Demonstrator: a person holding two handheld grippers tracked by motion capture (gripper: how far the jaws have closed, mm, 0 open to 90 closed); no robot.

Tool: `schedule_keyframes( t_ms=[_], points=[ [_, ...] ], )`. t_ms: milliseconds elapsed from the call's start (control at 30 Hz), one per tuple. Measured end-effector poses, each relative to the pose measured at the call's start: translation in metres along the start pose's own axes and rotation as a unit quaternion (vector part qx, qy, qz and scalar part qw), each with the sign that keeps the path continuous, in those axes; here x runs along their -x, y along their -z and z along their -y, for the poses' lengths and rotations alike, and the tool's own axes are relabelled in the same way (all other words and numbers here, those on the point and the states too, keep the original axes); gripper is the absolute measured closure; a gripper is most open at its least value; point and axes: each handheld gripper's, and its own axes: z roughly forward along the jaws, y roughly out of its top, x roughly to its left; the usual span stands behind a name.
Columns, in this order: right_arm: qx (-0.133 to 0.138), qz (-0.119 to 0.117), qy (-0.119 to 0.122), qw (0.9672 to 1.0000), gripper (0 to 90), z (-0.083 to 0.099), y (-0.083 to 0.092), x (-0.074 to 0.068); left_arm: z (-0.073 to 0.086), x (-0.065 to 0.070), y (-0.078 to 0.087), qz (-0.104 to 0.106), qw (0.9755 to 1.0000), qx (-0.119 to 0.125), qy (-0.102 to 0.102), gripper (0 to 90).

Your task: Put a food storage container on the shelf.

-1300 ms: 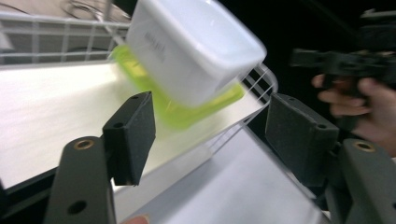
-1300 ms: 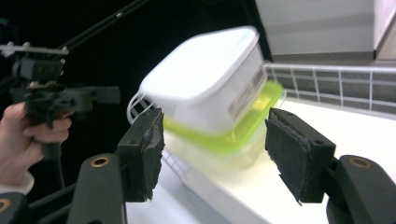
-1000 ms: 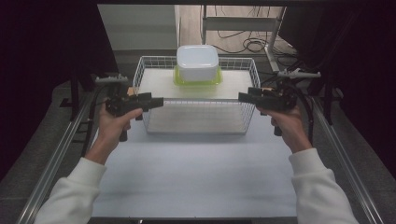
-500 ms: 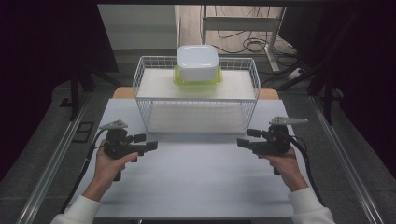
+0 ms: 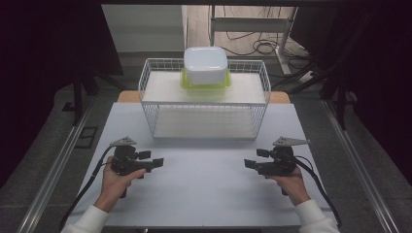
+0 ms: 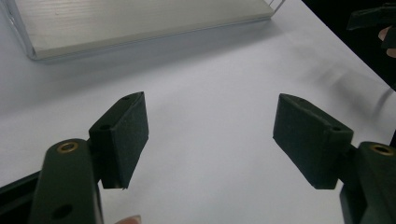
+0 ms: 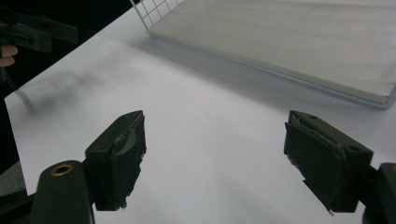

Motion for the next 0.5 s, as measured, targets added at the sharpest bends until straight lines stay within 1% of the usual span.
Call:
schedule_keyframes(
  t_ms=[200, 400, 500],
  points=[
    [-0.003, 0.006, 0.002, 1.0000, 20.1, 0.0006, -0.0008, 0.0003, 0.0006, -0.0013, 0.0011, -0.012, 0.9999, -0.001, -0.008, 25.8],
    [-0.019, 0.015, 0.012, 0.9996, 17.9, 0.0031, -0.0055, -0.0001, 0.0032, -0.0033, 0.0002, -0.023, 0.9997, -0.004, -0.010, 25.4],
    [-0.016, 0.019, 0.010, 0.9996, 16.6, 0.0030, -0.0052, 0.0008, 0.0032, -0.0046, -0.0003, -0.027, 0.9996, -0.004, -0.012, 25.0]
  ],
)
